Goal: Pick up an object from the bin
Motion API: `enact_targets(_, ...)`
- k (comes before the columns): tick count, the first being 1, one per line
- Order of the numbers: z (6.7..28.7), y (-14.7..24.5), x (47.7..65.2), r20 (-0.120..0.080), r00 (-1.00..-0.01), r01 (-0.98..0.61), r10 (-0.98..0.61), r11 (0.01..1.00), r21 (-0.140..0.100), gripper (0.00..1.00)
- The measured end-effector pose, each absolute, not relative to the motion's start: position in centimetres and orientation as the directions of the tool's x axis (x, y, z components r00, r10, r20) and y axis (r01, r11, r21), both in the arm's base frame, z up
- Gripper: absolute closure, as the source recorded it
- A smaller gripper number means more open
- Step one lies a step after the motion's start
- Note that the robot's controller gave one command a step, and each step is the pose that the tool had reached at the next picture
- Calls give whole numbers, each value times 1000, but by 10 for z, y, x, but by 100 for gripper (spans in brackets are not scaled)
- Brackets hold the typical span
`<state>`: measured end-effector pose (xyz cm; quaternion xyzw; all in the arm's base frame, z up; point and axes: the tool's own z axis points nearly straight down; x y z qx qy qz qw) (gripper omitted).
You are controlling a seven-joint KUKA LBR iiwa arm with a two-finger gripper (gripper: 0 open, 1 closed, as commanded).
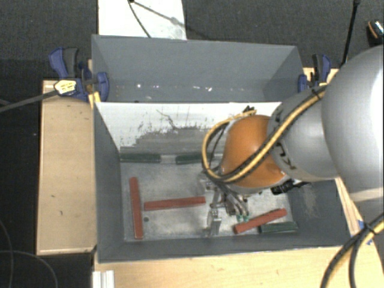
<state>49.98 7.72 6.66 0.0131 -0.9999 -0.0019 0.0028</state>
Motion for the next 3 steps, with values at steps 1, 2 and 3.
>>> enact_targets(1, 71, 144, 552, -7, -992, -128, -128, 992, 4, 0)
enact_targets(2, 71, 140, 551, -1, -992, -126, -126, 992, 1, 100)
enact_targets(3, 217, 136, 540, -10, -1000, -29, -29, 1000, 3, 100)
